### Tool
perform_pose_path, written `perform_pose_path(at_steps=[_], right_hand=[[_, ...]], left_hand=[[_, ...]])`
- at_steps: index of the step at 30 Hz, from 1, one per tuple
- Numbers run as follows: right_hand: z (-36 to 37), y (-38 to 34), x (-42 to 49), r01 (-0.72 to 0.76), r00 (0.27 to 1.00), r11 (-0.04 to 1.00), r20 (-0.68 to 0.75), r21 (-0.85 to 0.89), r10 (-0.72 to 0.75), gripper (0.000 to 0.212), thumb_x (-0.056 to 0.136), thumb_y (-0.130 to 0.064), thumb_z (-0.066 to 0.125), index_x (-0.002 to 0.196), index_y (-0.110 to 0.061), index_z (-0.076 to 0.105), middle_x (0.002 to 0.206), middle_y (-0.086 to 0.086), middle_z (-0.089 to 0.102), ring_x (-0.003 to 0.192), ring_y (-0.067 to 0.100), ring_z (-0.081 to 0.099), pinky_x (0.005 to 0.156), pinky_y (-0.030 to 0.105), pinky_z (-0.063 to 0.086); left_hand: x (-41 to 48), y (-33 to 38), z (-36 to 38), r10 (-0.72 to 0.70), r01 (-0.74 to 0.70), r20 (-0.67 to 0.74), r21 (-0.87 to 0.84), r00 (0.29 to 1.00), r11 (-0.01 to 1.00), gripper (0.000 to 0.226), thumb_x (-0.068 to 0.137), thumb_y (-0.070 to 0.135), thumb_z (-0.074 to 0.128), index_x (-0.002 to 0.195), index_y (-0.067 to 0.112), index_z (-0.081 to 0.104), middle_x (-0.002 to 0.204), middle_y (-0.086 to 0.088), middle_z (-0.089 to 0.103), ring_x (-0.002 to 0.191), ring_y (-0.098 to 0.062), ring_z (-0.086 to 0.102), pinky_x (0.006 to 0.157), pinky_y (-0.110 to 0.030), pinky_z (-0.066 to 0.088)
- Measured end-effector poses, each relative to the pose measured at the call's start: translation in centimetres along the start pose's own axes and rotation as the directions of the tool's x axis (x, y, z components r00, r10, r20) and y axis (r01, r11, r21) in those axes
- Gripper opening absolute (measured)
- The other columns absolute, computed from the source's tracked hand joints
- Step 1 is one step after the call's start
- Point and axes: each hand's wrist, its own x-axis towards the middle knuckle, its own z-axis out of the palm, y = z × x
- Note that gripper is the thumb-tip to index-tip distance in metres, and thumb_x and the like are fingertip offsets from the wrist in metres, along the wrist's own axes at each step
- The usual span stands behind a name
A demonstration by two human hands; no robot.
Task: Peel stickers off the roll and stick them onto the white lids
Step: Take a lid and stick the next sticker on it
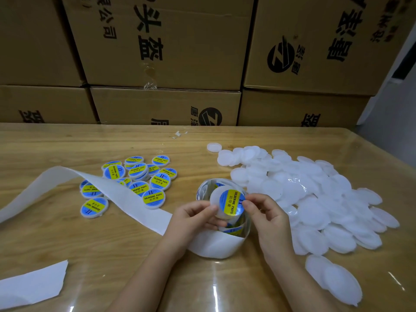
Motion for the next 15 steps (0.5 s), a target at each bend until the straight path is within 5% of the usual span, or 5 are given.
perform_pose_path(at_steps=[3, 15], right_hand=[[-0.06, 0.33, 0.12, 0.003, 1.0, 1.0, 0.008, -0.004, -0.003, 0.025, 0.085, -0.006, 0.066, 0.082, -0.03, 0.072, 0.085, 0.004, 0.07, 0.085, 0.025, 0.062, 0.08, 0.034, 0.05], [0.02, 1.06, 0.16, 0.023, 0.999, 0.999, 0.042, -0.04, -0.021, 0.027, 0.084, -0.007, 0.068, 0.082, -0.034, 0.071, 0.083, 0.0, 0.069, 0.087, 0.028, 0.061, 0.08, 0.033, 0.05]], left_hand=[[-0.1, 0.1, 0.09, -0.033, 0.033, 0.04, 0.0, 0.999, 0.999, 0.017, 0.084, 0.028, 0.065, 0.084, 0.016, 0.076, 0.082, -0.014, 0.074, 0.074, -0.023, 0.072, 0.063, -0.021, 0.053], [-0.12, 0.08, 0.32, -0.041, 0.041, 0.022, 0.003, 0.999, 0.999, 0.015, 0.082, 0.026, 0.062, 0.084, 0.021, 0.076, 0.079, -0.008, 0.074, 0.073, -0.02, 0.072, 0.061, -0.02, 0.052]])
